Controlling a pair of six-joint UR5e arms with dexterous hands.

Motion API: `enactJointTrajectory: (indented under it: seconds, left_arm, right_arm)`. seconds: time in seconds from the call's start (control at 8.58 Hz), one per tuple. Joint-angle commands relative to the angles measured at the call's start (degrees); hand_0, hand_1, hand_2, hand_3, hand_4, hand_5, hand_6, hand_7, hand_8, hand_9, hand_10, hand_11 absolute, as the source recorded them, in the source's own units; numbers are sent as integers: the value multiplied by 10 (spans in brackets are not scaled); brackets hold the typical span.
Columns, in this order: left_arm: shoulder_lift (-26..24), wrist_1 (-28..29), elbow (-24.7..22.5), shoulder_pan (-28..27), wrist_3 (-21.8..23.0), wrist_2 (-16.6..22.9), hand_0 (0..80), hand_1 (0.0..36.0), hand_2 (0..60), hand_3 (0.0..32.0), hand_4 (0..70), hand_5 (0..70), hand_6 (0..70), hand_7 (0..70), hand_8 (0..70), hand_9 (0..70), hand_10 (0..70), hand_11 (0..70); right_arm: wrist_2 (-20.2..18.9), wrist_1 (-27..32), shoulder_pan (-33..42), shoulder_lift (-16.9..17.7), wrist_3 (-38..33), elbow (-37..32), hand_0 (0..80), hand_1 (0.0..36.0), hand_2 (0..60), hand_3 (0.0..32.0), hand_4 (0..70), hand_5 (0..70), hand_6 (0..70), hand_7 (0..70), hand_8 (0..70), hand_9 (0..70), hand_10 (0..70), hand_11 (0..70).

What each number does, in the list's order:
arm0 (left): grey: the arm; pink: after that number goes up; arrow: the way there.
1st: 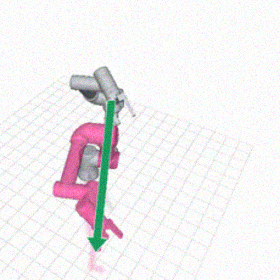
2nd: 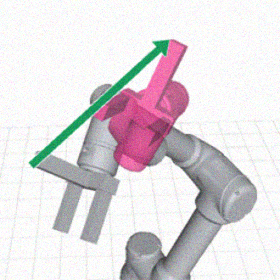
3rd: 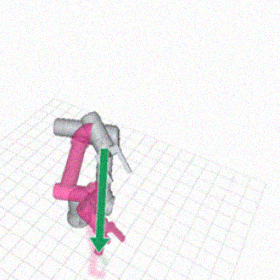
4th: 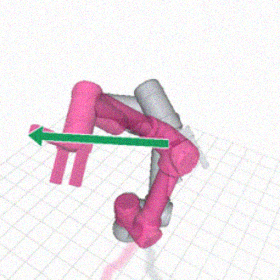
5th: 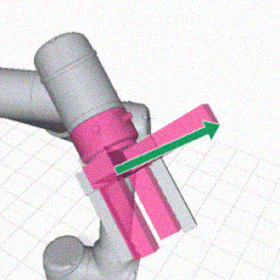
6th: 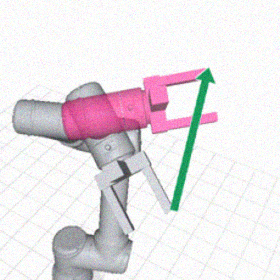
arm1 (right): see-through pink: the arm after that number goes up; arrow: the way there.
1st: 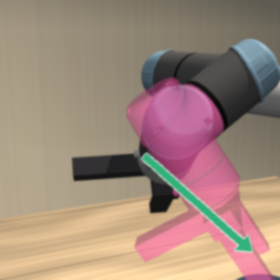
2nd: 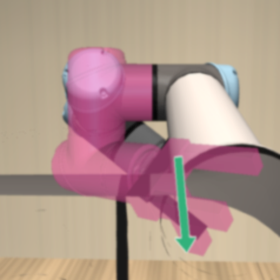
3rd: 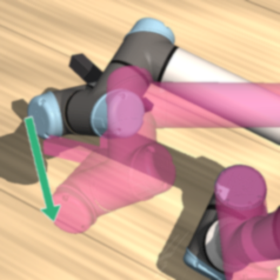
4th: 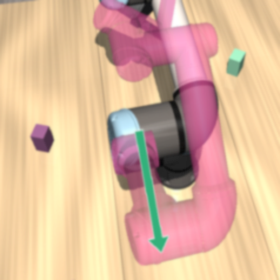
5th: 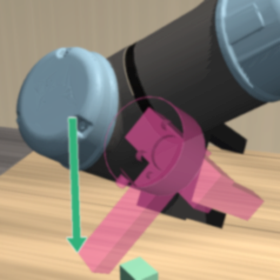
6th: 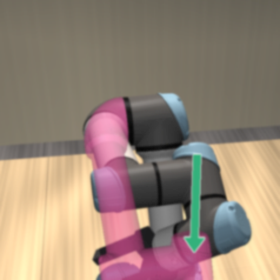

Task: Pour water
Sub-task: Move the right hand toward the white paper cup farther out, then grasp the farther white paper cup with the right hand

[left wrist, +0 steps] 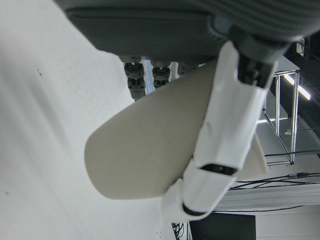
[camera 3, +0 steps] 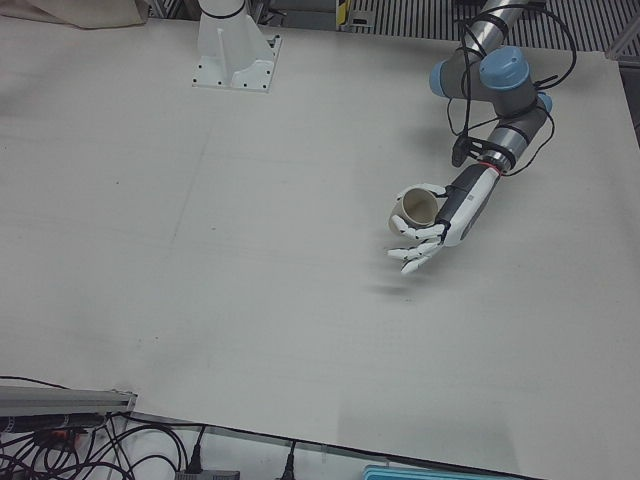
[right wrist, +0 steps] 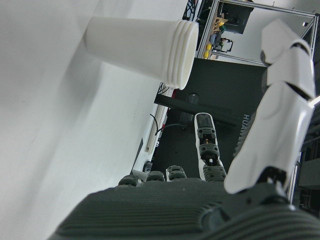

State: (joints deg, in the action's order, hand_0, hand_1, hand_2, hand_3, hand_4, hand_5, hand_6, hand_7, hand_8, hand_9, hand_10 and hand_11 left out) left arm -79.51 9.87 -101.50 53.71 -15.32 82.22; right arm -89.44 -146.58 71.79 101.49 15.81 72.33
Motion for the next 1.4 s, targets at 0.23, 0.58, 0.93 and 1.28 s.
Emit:
enactJointTrajectory:
  seconds: [0.23, 0.58, 0.93, 1.28]
  left_arm:
    - [-4, -81, -71, 0, 16, 0, 800, 360, 600, 0, 700, 700, 230, 229, 105, 106, 93, 171]
    - [-4, -86, -78, -5, 14, -2, 800, 360, 600, 0, 700, 700, 232, 229, 108, 109, 99, 179]
    - [-4, -86, -77, -6, 15, -13, 800, 360, 600, 0, 700, 700, 235, 231, 109, 111, 103, 184]
    - [-4, -86, -77, -5, 16, -14, 800, 360, 600, 0, 700, 700, 231, 229, 107, 110, 102, 183]
  right_arm:
    - [-4, 97, 41, -122, 3, -230, 493, 180, 196, 0, 158, 199, 23, 108, 0, 7, 0, 0]
    - [-5, 97, 27, -184, 33, -291, 534, 218, 155, 40, 88, 203, 5, 109, 0, 7, 0, 0]
    - [-6, 95, -9, -154, 76, -218, 565, 244, 151, 96, 83, 209, 4, 122, 0, 10, 0, 0]
    - [-6, 19, -31, -141, 114, -135, 566, 251, 163, 122, 61, 217, 0, 123, 0, 10, 0, 0]
